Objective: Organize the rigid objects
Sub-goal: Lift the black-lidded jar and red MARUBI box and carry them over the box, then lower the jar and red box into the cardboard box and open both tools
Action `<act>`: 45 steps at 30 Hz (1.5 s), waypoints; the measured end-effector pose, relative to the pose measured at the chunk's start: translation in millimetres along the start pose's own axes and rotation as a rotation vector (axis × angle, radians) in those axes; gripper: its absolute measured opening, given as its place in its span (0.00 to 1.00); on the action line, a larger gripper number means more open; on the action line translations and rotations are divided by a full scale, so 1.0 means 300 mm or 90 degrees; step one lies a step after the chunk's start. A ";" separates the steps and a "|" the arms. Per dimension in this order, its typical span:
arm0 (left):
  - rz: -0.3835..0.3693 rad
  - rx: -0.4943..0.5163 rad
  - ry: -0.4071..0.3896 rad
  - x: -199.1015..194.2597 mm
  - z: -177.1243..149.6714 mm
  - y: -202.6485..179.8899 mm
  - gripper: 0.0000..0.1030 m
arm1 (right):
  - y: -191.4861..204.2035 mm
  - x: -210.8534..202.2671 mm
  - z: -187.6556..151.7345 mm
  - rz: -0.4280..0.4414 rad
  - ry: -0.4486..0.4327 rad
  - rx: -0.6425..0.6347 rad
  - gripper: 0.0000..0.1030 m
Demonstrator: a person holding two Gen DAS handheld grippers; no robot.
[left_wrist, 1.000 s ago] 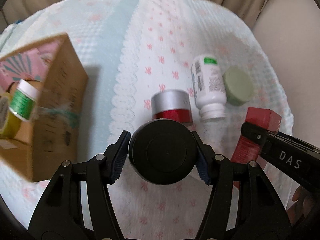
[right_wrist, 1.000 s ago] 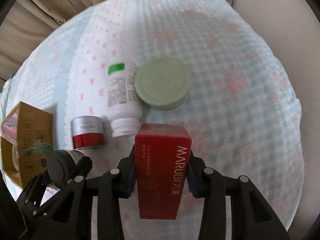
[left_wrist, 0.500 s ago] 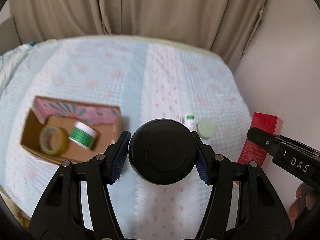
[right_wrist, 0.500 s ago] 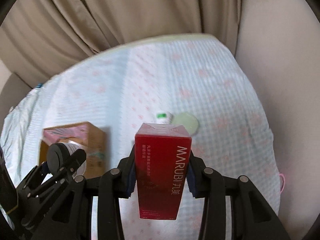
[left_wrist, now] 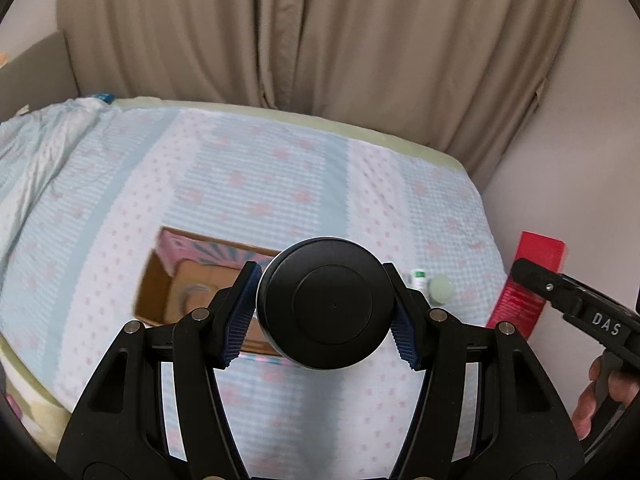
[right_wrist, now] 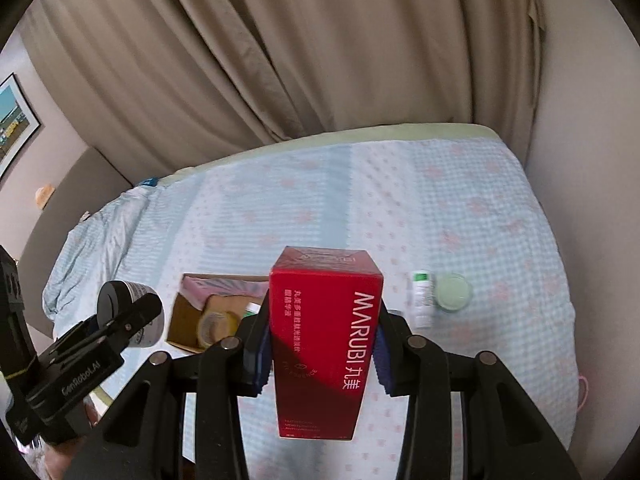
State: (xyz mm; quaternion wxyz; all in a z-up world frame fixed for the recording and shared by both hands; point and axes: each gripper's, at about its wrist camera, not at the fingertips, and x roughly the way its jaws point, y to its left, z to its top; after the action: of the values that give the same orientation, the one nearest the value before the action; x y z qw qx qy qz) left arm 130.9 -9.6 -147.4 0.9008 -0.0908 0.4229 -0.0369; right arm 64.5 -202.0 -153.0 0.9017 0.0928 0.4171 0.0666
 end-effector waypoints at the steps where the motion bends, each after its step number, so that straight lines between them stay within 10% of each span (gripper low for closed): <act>1: 0.000 0.002 0.001 -0.003 0.010 0.043 0.55 | 0.033 0.002 0.001 0.002 -0.002 -0.002 0.37; 22: -0.054 0.092 0.125 0.330 0.203 0.690 0.55 | 0.447 0.368 -0.076 -0.066 0.047 0.184 0.37; 45: -0.043 0.171 0.296 0.914 0.068 0.718 0.55 | 0.306 0.907 -0.185 -0.141 0.194 0.272 0.37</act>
State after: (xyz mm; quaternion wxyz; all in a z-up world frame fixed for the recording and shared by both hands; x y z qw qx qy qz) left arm 319.7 165.2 -383.6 0.7818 0.0262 0.6064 -0.1427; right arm 193.1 -52.7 -369.1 0.7903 0.2238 0.5600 -0.1085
